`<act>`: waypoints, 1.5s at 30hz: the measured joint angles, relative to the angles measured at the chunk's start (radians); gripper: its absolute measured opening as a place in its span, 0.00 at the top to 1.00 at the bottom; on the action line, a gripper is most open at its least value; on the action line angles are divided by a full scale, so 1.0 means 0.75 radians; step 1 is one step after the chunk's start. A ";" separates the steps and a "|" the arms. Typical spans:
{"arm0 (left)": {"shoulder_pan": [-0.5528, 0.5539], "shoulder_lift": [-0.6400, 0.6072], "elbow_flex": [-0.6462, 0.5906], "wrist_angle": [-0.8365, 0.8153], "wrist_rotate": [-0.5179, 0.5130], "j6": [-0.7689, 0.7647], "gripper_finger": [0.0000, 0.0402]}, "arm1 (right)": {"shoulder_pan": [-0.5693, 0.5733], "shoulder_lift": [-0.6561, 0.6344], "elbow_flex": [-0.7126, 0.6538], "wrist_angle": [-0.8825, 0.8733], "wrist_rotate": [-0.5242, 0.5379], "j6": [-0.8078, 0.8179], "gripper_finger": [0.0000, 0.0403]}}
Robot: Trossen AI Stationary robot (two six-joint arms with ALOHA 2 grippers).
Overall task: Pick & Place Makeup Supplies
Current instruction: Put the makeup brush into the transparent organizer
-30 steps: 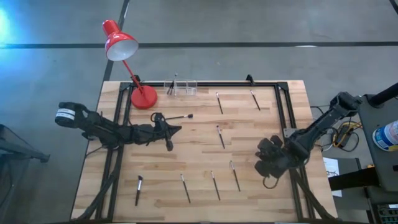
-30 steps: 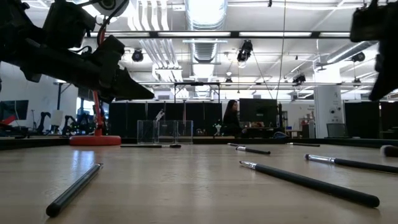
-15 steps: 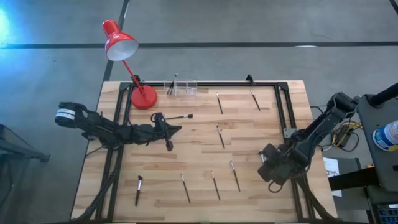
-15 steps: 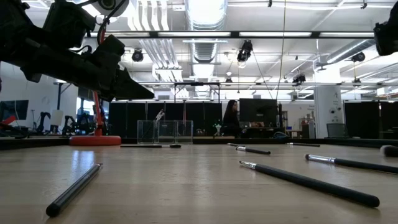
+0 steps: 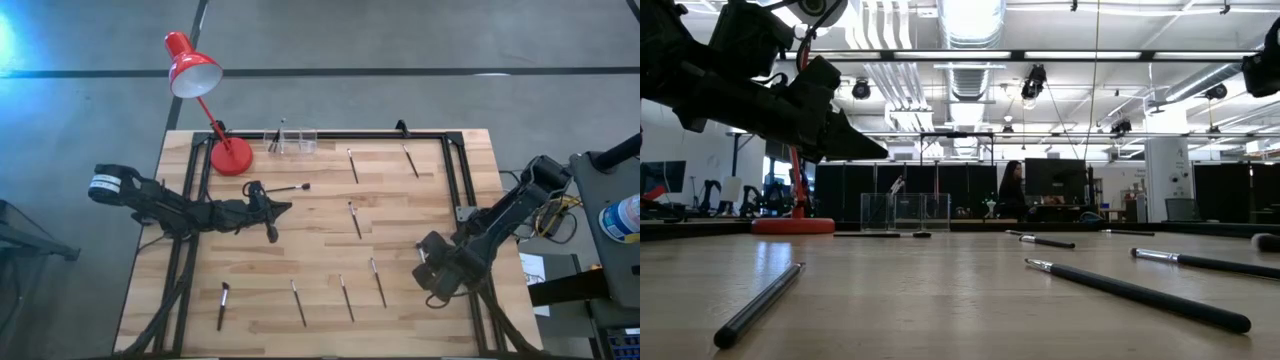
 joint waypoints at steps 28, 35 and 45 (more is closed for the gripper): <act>0.020 0.024 0.045 0.006 0.199 0.095 1.00 | -0.186 0.093 -0.013 0.270 0.020 -0.027 0.62; 0.022 0.064 0.059 0.008 0.199 0.148 1.00 | -0.227 0.093 -0.013 0.297 0.019 0.004 0.61; 0.022 0.070 0.060 0.008 0.199 0.141 1.00 | -0.255 0.093 0.009 0.344 0.017 -0.130 0.54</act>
